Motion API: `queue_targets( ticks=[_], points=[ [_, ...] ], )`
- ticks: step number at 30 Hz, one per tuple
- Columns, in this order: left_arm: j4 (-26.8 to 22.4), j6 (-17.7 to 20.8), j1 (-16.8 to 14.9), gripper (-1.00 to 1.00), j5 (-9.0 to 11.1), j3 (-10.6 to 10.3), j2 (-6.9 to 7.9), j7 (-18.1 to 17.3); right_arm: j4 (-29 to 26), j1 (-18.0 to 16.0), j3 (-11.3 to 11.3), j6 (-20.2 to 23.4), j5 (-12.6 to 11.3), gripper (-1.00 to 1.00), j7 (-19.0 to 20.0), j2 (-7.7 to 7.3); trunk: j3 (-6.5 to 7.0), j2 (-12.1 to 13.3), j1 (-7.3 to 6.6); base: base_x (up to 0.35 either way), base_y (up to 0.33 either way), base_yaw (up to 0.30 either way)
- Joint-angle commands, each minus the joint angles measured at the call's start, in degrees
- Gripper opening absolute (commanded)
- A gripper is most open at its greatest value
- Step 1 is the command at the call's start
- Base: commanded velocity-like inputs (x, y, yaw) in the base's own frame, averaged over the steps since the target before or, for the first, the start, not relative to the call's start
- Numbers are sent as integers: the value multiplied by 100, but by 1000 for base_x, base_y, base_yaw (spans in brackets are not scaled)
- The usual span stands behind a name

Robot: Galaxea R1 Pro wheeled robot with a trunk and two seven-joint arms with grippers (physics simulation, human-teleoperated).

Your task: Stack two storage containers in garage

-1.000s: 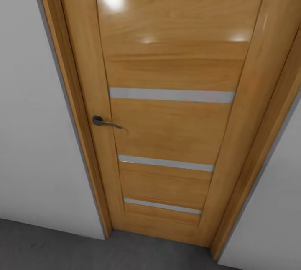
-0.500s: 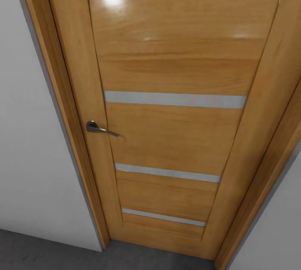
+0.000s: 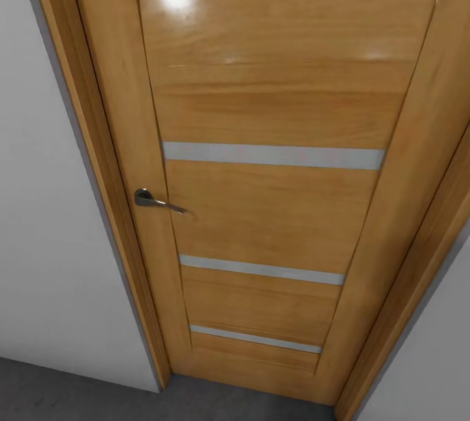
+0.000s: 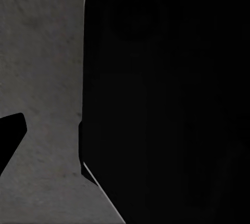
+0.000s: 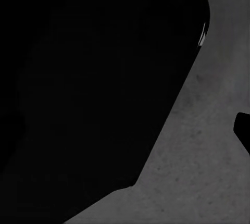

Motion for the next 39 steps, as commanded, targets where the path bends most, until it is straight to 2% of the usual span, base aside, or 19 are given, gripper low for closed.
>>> queue_targets(
  ticks=[1, 19, 20, 21, 25, 27, 29, 31, 35, 39],
  points=[
    [-2, -3, -1, 100, 48, 0, 1, 2, 1, -1, 48, -19, -60, 100, 4, 0, -4, -2, 0, 0, 0, 0],
    [-2, -11, -1, 100, 48, 0, -1, 2, 1, -1, 48, -32, -44, 100, 17, -9, -4, -2, 0, 0, 0, 0],
    [-2, -11, -1, 100, 48, 0, 0, 2, 1, -1, 48, -57, -44, 100, 13, -14, -4, -2, 0, 0, 0, 0],
    [-2, -11, -1, 100, 48, 0, -2, 2, 1, -1, 48, -284, -21, 100, -2, -46, -4, -2, 0, 0, 0, 0],
    [-1, -11, -1, 100, 48, 0, -2, 0, -89, -6, 48, -369, -21, 100, -22, -79, -4, -2, 0, 0, 0, 0],
    [-2, -11, -1, 100, 48, 0, -2, 1, -325, -24, 48, -351, -33, 100, -29, -99, -4, -2, 0, 0, 0, 0],
    [-2, -11, -1, 100, 48, 0, -1, -3, -811, -46, 46, -302, -48, 100, -28, -210, -4, -2, 0, 0, 0, 0],
    [-2, -11, -1, 100, 48, 0, -1, -5, -1386, -60, 42, -254, -65, 100, -10, -464, -4, -2, 0, 0, 0, 0],
    [-2, -13, -1, 100, 48, 0, -2, -7, -2149, -110, 34, -17, -75, 100, 4, -761, -4, -2, 0, 0, 0, 0],
    [-2, -15, -1, 100, 48, 0, 3, -7, -2525, -286, 31, 269, -77, 100, 3, -881, -4, -2, 0, 0, 0, 0]
  ],
)
